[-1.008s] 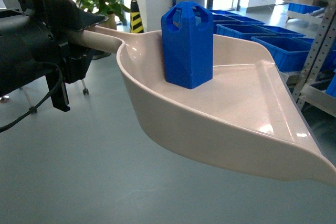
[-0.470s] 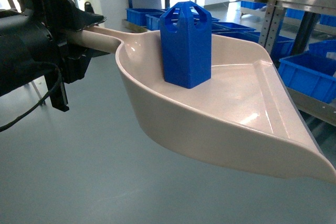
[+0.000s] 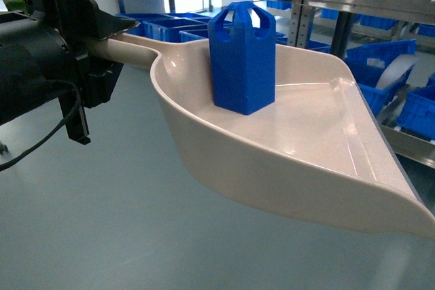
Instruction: Place part in tray to right shelf
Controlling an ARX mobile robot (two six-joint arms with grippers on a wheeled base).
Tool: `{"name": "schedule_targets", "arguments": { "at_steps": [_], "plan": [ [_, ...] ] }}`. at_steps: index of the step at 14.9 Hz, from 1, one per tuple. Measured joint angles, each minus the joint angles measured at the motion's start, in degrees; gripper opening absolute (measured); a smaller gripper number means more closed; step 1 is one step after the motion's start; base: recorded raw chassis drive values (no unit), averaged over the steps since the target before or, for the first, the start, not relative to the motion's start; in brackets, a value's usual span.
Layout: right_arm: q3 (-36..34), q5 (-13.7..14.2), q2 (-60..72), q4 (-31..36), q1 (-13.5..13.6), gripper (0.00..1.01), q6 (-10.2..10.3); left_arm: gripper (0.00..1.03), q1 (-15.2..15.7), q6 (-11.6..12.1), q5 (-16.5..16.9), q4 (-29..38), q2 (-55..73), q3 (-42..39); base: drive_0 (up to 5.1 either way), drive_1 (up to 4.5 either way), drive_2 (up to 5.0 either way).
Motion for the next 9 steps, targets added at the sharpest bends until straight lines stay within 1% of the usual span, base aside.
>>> {"name": "schedule_targets", "arguments": {
  "at_steps": [9],
  "plan": [
    [0.0,0.0,0.0,0.0,0.0,0.98,0.0,0.13,0.0,0.0,0.02,0.0,0.0,0.0,-1.6,-1.62,-1.6]
  ]
}}
